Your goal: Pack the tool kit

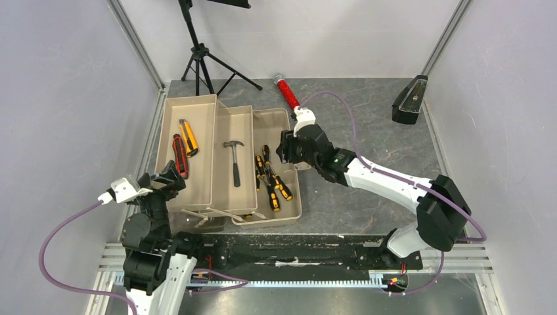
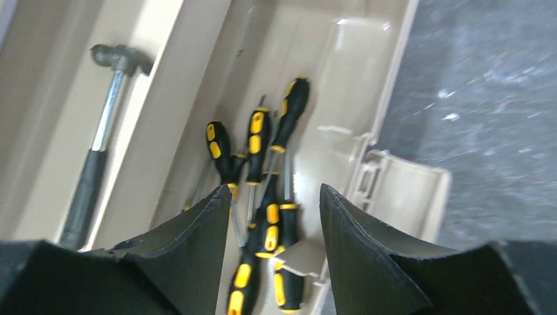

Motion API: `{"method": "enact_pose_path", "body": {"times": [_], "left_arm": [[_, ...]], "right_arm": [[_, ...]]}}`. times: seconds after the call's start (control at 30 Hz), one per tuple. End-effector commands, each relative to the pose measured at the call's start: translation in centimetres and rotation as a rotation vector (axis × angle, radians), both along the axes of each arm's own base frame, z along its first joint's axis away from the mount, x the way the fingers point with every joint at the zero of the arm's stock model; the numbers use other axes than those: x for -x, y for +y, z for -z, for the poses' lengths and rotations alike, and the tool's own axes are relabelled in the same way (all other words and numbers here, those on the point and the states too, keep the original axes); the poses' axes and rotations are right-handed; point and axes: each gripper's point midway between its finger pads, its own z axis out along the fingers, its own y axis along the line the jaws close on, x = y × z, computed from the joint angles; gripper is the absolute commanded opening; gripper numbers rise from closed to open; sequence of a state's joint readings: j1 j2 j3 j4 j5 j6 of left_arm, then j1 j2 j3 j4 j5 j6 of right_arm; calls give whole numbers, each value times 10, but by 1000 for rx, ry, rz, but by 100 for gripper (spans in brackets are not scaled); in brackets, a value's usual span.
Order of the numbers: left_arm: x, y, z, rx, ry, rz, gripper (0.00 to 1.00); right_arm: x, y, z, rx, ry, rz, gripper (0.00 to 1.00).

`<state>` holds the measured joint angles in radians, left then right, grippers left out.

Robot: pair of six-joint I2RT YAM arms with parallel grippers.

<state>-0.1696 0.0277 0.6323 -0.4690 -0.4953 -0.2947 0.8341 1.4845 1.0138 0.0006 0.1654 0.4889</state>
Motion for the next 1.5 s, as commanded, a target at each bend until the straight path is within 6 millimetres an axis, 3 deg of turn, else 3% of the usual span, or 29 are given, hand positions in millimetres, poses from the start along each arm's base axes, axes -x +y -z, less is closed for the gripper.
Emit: {"method": "enact_pose_path", "body": {"times": [0.0,0.2,0.5,0.73,0.97,1.2,1.47], "left_arm": [[2,3,-9,-11,-34,-13,89],[2,3,-9,-11,-35,-13,89],[2,3,-8,-11,-33,-16,89],[6,4,-15,10,-58,-20,89],[18,5,-35,16,-80,-11,89],[29,1,-60,16,-108,22,89],[31,0,-70,14,-110,32,89]], "right_arm": [[-27,-30,-13,283,-134,48,55],[-53,-29,-4,438,-186,29,57],[-101,-14,13,479,-208,97,53],[-122,-23,45,508,-137,121,48],[-115,-68,63,583,-63,144,44],[-115,-116,57,662,-60,118,41],[-121,-173,49,728,-54,157,40]]}}
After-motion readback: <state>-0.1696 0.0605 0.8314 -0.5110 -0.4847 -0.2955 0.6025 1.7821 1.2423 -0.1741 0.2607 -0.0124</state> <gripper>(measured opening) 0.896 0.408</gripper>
